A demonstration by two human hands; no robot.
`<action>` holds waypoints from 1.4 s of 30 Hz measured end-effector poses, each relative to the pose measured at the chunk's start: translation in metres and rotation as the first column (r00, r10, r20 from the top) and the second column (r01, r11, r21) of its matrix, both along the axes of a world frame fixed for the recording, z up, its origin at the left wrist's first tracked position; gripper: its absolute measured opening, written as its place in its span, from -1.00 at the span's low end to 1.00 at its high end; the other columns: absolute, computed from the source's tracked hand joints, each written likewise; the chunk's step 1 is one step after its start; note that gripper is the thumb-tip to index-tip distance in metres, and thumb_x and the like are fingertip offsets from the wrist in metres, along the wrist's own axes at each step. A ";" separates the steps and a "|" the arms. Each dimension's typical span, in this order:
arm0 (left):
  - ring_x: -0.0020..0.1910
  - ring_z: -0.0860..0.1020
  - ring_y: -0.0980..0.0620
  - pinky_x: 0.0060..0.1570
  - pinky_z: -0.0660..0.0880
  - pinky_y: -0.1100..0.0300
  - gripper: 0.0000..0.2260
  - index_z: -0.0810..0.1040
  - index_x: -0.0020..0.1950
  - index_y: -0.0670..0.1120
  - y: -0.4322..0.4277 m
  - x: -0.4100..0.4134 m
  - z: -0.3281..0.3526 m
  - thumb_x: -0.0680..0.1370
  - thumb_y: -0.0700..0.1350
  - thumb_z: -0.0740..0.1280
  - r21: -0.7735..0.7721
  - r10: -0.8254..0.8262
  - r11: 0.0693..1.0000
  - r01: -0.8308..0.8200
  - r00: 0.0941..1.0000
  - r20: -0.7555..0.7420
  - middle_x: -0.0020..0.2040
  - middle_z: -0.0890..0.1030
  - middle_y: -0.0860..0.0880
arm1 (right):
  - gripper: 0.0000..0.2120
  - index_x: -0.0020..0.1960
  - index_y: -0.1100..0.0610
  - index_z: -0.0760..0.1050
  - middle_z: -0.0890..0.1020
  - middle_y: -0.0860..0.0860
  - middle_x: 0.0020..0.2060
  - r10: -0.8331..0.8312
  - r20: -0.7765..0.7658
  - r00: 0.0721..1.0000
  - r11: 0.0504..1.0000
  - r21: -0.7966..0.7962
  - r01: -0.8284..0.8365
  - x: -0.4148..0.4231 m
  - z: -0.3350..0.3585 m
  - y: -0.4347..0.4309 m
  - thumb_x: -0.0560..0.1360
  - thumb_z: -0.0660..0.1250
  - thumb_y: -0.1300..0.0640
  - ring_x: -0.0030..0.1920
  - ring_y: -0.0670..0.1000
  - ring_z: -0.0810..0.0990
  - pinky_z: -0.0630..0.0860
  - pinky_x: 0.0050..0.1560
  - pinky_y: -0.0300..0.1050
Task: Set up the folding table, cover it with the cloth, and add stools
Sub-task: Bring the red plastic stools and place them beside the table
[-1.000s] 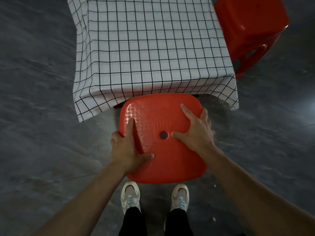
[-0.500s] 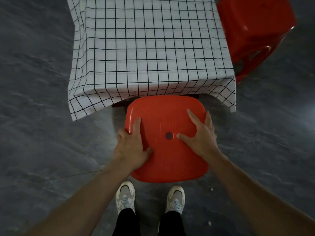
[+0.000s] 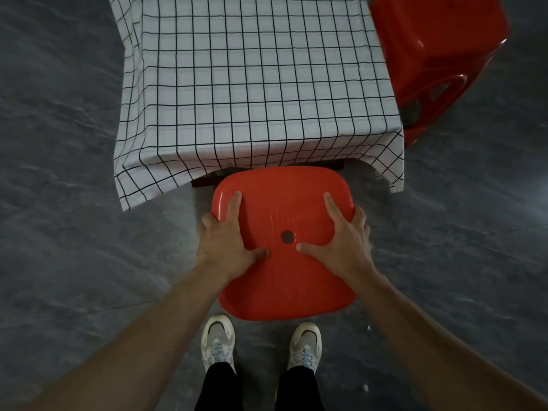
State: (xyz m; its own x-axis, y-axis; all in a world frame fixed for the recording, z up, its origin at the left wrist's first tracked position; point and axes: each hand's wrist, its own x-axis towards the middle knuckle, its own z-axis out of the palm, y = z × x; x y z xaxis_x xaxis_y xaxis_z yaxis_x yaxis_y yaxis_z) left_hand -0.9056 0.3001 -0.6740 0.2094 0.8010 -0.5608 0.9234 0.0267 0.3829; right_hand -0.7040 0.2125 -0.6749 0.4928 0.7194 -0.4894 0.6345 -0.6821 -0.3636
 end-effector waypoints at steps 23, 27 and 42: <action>0.30 0.29 -0.20 0.21 0.43 -0.17 0.12 -0.22 0.49 0.32 -0.067 -0.005 0.000 0.26 0.18 0.59 -0.005 0.039 0.999 -0.039 0.997 0.061 0.36 0.18 -0.21 | 0.19 0.48 -0.44 -0.22 -0.04 0.13 0.55 -0.021 -0.028 0.999 1.000 0.004 0.022 -0.004 0.004 -0.062 0.17 0.57 -0.33 0.52 0.25 0.10 0.26 0.35 0.47; 0.32 0.26 -0.20 0.22 0.41 -0.17 0.12 -0.23 0.49 0.33 -0.068 -0.003 0.001 0.28 0.17 0.58 -0.009 0.052 0.999 -0.051 0.997 0.060 0.37 0.14 -0.19 | 0.19 0.49 -0.43 -0.24 -0.08 0.14 0.55 -0.011 -0.029 1.000 1.000 -0.007 0.011 -0.004 0.003 -0.063 0.18 0.56 -0.32 0.52 0.27 0.08 0.26 0.35 0.48; 0.31 0.26 -0.18 0.14 0.46 -0.12 0.11 -0.18 0.49 0.28 -0.075 -0.002 0.005 0.24 0.20 0.59 0.022 0.006 1.000 -0.005 1.000 -0.012 0.33 0.18 -0.19 | 0.19 0.50 -0.39 -0.24 -0.03 0.18 0.54 0.030 0.032 0.999 0.998 -0.056 -0.029 -0.004 0.004 -0.071 0.17 0.53 -0.38 0.52 0.28 0.09 0.29 0.36 0.43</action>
